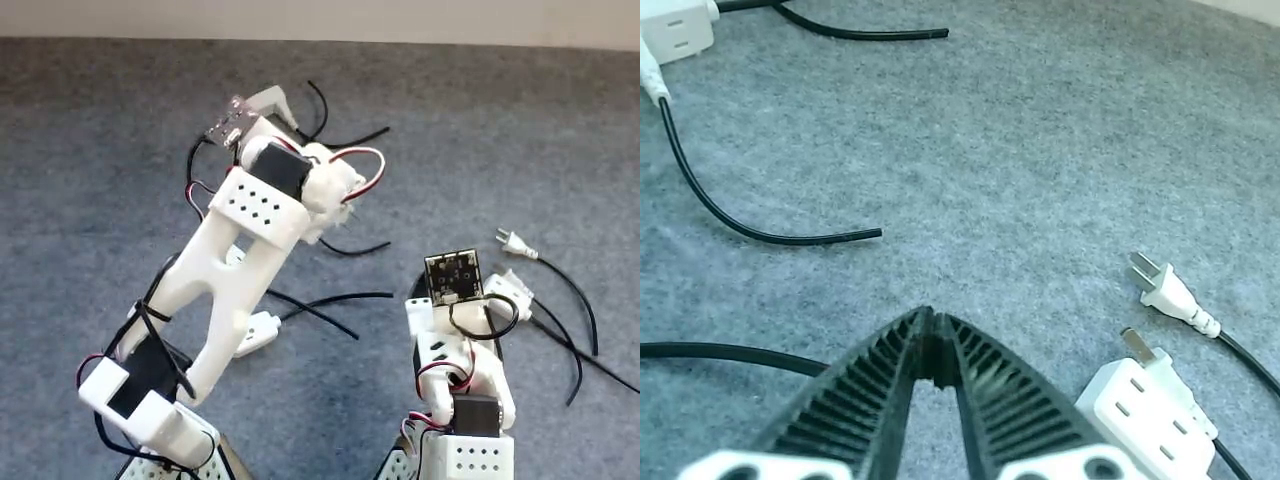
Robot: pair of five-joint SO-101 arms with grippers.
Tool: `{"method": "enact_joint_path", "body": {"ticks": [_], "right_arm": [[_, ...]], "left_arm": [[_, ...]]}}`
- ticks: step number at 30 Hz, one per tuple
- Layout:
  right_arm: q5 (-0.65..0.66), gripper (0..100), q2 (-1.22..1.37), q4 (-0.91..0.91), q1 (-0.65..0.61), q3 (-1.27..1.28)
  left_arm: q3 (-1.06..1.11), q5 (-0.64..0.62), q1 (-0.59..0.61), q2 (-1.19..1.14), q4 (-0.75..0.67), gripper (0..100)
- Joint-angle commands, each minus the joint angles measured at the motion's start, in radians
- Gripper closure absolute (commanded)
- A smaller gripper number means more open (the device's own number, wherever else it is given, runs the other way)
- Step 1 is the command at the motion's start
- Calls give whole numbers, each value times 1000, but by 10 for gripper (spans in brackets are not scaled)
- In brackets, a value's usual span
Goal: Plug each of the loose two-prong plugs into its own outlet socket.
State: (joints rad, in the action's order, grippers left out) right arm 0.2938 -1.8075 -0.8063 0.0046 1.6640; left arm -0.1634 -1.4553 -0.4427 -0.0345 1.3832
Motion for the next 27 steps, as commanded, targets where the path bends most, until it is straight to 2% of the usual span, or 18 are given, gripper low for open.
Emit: {"method": "enact_joint_path", "body": {"ticks": [1, 4, 8, 12, 15, 22, 27], "right_arm": [[11, 991, -8, -2, -4, 139], [11, 991, -8, -2, -4, 139], [11, 991, -8, -2, -4, 139], [11, 991, -12, -2, -4, 139], [9, 991, -13, -2, -2, 139], [5, 991, -7, -5, -10, 31], [-15, 991, -2, -124, -174, -237]], "left_arm": [[-2, -32, -35, 127, -15, 994], [25, -34, -48, 236, -8, 994], [168, -35, -31, 397, -31, 994], [357, -118, 27, 542, -169, 994], [519, -144, 56, 639, -330, 994], [909, -141, 150, 808, -832, 994], [1136, -81, 189, 920, -1149, 994]]}}
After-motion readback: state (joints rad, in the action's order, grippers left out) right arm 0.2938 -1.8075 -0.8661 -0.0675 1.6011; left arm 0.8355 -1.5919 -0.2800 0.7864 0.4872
